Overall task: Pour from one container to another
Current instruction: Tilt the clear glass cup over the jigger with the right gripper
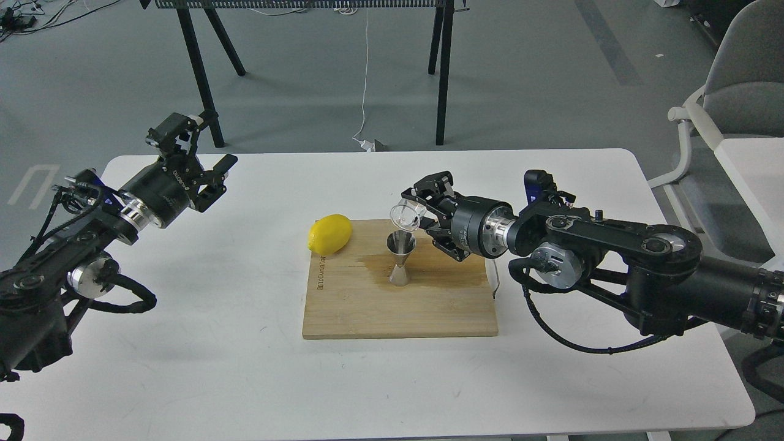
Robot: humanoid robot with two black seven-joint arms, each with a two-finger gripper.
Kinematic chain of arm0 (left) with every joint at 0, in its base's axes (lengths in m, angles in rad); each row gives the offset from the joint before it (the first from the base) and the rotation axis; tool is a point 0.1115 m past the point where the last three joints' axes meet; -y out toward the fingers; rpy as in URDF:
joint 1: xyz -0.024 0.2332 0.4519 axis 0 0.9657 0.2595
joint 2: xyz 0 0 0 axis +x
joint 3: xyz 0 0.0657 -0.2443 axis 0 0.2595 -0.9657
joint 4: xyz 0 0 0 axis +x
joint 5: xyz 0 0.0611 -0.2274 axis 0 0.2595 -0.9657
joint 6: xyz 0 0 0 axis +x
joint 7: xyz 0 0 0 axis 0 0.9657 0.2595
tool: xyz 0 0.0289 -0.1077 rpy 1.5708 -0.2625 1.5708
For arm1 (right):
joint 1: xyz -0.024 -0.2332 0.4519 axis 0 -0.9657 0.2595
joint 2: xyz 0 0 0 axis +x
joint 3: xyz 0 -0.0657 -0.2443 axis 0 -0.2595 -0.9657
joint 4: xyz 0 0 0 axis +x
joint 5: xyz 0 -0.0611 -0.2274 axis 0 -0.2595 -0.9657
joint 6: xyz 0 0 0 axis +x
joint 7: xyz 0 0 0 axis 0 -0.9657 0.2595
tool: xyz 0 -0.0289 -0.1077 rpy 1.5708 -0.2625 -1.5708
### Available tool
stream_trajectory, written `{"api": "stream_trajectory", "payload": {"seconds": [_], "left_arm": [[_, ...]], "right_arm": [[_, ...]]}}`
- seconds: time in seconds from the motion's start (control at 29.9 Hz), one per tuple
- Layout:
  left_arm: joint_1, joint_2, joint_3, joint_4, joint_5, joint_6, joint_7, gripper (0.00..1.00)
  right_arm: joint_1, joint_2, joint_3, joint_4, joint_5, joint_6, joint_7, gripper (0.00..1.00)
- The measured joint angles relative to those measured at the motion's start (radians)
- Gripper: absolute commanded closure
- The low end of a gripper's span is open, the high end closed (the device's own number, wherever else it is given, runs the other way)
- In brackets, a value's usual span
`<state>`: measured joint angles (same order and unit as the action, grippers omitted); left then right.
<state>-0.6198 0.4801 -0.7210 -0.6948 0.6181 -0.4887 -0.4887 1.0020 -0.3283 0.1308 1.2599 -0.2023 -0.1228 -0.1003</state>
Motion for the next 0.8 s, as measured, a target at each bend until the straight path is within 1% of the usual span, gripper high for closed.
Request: {"api": "stream_trajectory", "payload": {"seconds": [0.43,0.8], "left_arm": [[0.0,-0.003,0.0,0.0,0.0,0.0,0.0,0.07],[0.002,-0.002,0.0,0.0,0.0,0.0,0.0,0.07]], "right_arm": [[0.051,0.021,-0.068,-0.01,-0.009,0.0,0.0,0.53],[0.075,0.041,-0.082,-0.011,-0.016,0.0,0.001,0.53]]}}
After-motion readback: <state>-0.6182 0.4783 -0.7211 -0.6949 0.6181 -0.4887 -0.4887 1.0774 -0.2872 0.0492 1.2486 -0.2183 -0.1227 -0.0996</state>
